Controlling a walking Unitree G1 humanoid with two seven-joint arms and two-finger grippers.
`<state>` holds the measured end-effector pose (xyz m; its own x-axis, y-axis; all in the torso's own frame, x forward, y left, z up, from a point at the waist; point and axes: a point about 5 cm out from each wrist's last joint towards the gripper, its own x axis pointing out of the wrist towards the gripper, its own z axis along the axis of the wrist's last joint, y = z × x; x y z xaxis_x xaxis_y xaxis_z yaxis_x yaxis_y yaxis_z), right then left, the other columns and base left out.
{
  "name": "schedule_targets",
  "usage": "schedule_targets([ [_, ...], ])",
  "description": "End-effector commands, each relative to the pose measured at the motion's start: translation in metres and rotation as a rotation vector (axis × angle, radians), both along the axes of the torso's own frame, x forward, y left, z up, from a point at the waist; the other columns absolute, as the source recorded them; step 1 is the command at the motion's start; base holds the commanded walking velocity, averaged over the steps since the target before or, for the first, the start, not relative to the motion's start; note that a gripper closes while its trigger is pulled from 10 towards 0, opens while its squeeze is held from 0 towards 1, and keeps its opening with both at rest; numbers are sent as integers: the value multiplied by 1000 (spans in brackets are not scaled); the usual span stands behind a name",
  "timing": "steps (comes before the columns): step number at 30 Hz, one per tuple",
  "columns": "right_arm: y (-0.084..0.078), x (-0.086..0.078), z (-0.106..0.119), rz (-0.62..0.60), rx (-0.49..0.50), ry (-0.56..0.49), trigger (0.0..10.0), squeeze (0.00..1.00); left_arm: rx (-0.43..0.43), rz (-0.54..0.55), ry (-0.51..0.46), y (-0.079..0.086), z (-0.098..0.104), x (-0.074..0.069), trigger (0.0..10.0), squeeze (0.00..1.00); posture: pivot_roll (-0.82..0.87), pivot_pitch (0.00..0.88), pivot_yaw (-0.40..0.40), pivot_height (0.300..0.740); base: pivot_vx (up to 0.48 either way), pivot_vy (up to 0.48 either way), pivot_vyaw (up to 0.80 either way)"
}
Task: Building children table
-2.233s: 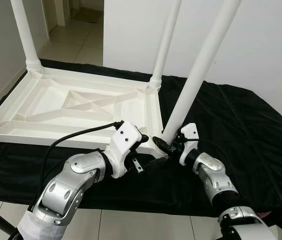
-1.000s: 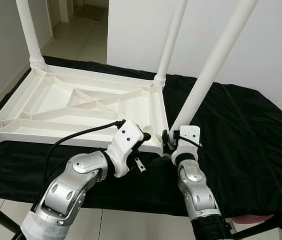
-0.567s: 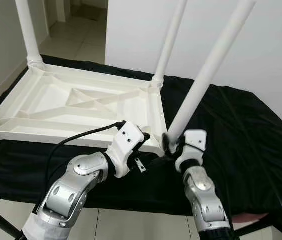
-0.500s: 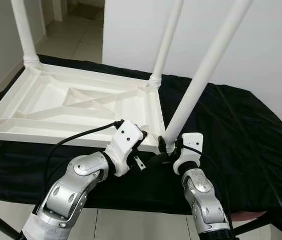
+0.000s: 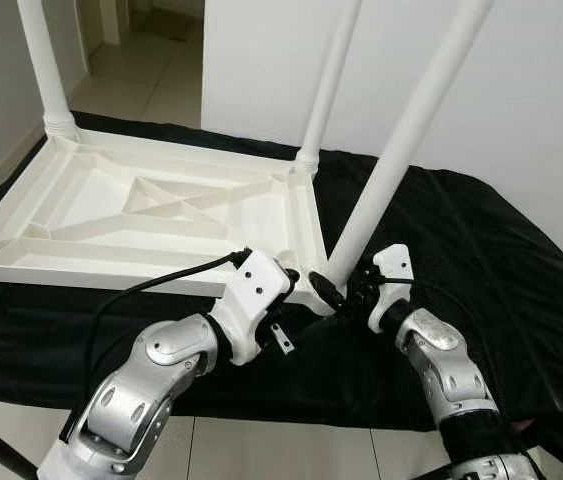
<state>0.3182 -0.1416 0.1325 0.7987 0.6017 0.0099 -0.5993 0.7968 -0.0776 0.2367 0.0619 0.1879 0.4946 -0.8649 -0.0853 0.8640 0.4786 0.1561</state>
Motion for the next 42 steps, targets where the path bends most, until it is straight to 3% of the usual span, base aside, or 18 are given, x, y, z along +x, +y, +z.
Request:
schedule_targets([
  [1, -2, 7, -2, 28, -39, 6, 10000, 0, 3, -105, 16, -6, 1, -7, 10000, 0, 63, 0, -138, 740, 0, 0, 0],
  [11, 4, 22, -10, 125, -111, 38, 10000, 0, 8, -81, 21, -4, 2, -6, 10000, 0, 80, 0, -148, 740, 0, 0, 0],
  [12, 5, 24, -13, 138, -122, 42, 8275, 0, 9, -80, 21, -4, 2, -6, 10000, 0, 80, 0, -148, 740, 0, 0, 0],
  [13, 6, 25, -15, 142, -127, 49, 2588, 0, 11, -80, 21, -4, 2, -6, 10000, 0, 80, 0, -148, 740, 0, 0, 0],
  [14, 6, 25, -15, 142, -127, 49, 2588, 0, 11, -80, 21, -4, 2, -6, 10000, 0, 80, 0, -148, 740, 0, 0, 0],
  [15, 8, 24, -17, 149, -127, 59, 1686, 0, 12, -78, 20, -4, 2, -5, 10000, 0, 90, 0, -146, 740, 0, 0, 0],
  [16, 8, 24, -17, 149, -127, 59, 1686, 0, 12, -78, 20, -4, 2, -5, 10000, 0, 90, 0, -146, 740, 0, 0, 0],
  [17, 10, 24, -20, 159, -125, 69, 0, 0, 13, -78, 19, -4, 3, -5, 10000, 0, 90, 0, -146, 740, 0, 0, 0],
  [28, 9, 20, -28, 182, -110, 81, 0, 0, 17, -77, 12, -2, 4, -2, 10000, 0, 84, 0, -136, 740, 0, 0, 0],
  [34, 6, 20, -24, 79, -78, 65, 0, 0, 24, -43, 1, -1, 5, 7, 10000, 0, 58, 0, -128, 740, 0, 0, 0],
  [42, 15, 14, -18, -37, -44, 43, 0, 0, 24, 10, -1, 0, 5, 14, 10000, 0, 47, 0, -127, 740, 0, 0, 0],
])
